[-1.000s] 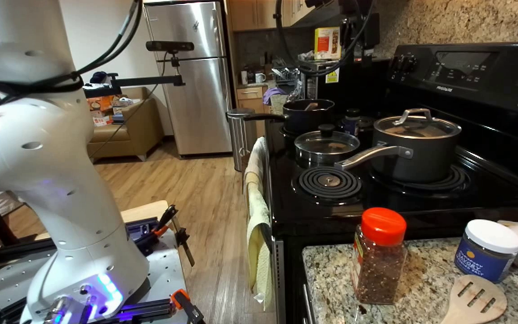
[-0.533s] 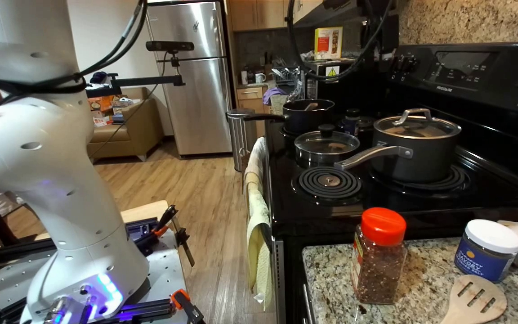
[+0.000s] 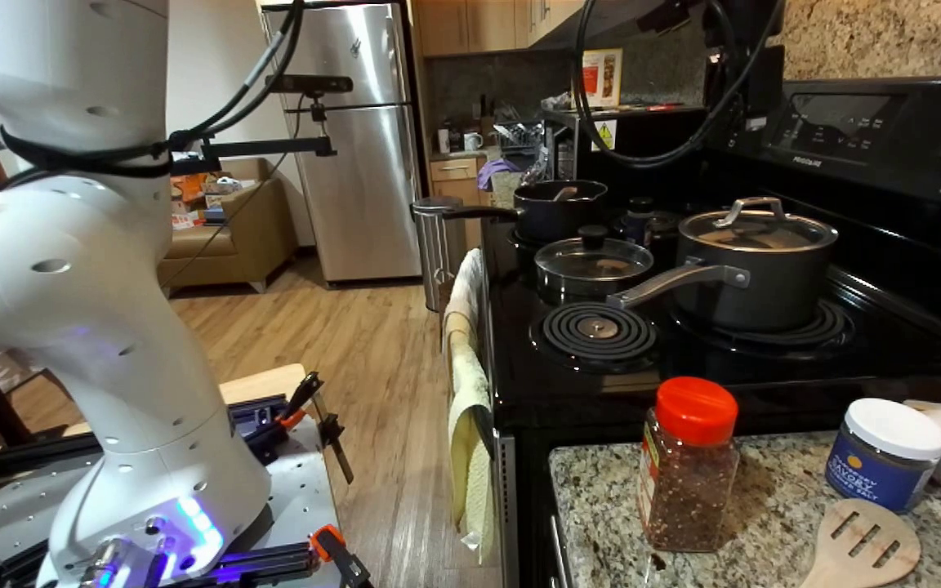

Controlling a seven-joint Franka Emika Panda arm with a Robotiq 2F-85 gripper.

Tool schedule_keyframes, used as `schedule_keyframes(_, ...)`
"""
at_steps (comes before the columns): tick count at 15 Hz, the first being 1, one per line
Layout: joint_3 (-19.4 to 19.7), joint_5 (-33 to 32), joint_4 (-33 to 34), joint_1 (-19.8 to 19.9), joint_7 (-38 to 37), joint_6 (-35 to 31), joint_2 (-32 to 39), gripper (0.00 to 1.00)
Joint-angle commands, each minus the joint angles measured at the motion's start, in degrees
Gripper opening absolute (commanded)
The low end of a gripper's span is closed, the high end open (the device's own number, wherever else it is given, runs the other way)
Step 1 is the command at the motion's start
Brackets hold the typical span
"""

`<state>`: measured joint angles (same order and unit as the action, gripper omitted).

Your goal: Remove the silver lid from the pot on the right side of the stove

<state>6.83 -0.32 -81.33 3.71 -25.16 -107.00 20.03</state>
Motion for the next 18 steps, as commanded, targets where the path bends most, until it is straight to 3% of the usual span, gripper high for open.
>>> schedule_keyframes(1, -0.1, 1.8, 6.2, 0.7, 1.1, 4.8, 3.6, 1.00)
schedule_keyframes(7, -0.1, 3.1, 11.0, 0.9, 0.4, 9.1, 6.3, 1.00)
schedule_keyframes(10, -0.5, 5.4, 11.8, 1.4, 0.9, 7.5, 7.0, 1.00)
schedule_keyframes(11, 0.3, 3.0, 9.3, 0.2, 0.1, 6.7, 5.6, 1.00)
schedule_keyframes(18, 0.5, 2.7, 9.5, 0.2, 0.7, 3.4, 5.9, 1.00)
